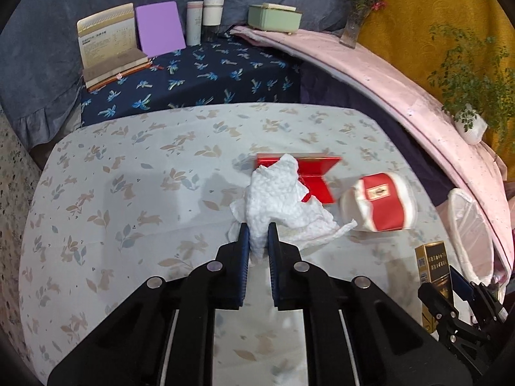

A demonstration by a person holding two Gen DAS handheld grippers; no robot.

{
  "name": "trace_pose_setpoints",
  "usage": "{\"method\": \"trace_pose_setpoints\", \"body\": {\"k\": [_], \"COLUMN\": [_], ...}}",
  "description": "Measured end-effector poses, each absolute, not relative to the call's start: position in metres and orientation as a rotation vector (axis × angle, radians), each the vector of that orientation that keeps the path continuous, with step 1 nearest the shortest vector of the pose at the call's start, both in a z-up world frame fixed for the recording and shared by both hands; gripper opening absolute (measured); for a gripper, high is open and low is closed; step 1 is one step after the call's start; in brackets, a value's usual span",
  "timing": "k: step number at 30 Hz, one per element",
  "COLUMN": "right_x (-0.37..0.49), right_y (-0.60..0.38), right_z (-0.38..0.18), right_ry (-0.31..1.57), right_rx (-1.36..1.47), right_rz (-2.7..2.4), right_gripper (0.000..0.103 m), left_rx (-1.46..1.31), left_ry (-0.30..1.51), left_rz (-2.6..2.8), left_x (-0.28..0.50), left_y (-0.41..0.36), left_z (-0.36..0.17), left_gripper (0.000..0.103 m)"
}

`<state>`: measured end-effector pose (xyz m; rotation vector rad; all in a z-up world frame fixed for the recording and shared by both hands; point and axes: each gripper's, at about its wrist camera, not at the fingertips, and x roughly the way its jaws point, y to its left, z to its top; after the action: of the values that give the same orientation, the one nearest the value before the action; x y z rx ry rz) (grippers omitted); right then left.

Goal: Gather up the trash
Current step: 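Grasp the black-and-gold cigarette box with the right gripper while the left gripper holds the tissue, then drop the tissue and cigarette box into the wastebasket from both grippers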

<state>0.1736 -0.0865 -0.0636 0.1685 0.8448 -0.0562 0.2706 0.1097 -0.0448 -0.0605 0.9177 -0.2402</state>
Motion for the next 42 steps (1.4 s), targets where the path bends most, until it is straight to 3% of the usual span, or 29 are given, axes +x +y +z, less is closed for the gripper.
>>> {"method": "trace_pose_setpoints", "body": {"k": [21, 42], "right_x": [0.1, 0.061], "right_y": [-0.191, -0.32], "right_z": [0.036, 0.027], "right_ry": [0.629, 0.613], "right_rx": [0.229, 0.301], "right_rz": [-0.164, -0.355], "right_gripper": [0.056, 0.056], "left_rx": [0.014, 0.152], "left_ry": [0.811, 0.852], "left_rz": [-0.48, -0.665], "left_x": [0.193, 0.171], "left_y": [-0.053, -0.21], "left_z": [0.031, 0.014], "left_gripper": [0.011, 0.011]}}
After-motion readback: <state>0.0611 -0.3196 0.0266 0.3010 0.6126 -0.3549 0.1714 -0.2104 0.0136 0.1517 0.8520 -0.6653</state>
